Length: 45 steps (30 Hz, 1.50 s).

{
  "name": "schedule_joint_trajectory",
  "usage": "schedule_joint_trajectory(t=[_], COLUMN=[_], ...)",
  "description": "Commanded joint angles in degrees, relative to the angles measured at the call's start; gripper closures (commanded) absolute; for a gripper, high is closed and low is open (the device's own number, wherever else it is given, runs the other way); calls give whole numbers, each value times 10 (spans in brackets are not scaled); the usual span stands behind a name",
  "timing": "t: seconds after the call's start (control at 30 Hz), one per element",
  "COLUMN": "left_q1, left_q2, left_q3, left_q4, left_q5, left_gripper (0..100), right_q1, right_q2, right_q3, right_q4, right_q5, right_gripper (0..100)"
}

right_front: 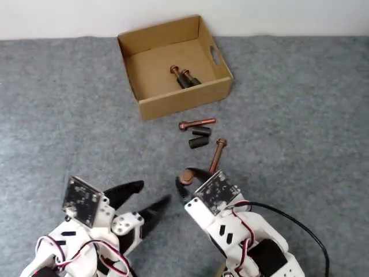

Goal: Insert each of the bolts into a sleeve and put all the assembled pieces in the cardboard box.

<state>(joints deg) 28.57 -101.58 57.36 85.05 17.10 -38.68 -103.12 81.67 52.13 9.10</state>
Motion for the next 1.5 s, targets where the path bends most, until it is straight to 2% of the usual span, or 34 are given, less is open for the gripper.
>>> schedule_joint_trajectory(t=[0.0,0.1,0.2,0.33,0.47,0.57,0.8,1.0,1.13,1.27,1.47], left_q1=[-67,-120,-171,-223,-239,-239,-240,-239,-239,-239,-235], left_q2=[0,0,0,0,-1,-1,-1,3,4,4,4], left_q3=[-15,31,111,225,327,365,387,393,393,393,393], left_q4=[-24,-60,-94,-142,-208,-229,-258,-273,-259,-257,-238], left_q5=[4,-45,-91,-118,-123,-120,-124,-120,-120,-120,-120], left_gripper=[897,999,992,994,994,994,994,994,994,994,994], right_q1=[61,135,203,276,346,378,378,374,341,301,279], right_q2=[-5,-5,-5,22,116,208,412,577,684,786,935], right_q3=[-24,-35,-62,-117,-200,-284,-498,-645,-722,-772,-810], right_q4=[22,71,107,172,214,216,213,131,81,-14,-173], right_q5=[-9,-33,-58,-81,-83,-83,-87,-83,-83,-83,-84], right_gripper=[991,991,991,991,991,991,991,991,991,991,991])
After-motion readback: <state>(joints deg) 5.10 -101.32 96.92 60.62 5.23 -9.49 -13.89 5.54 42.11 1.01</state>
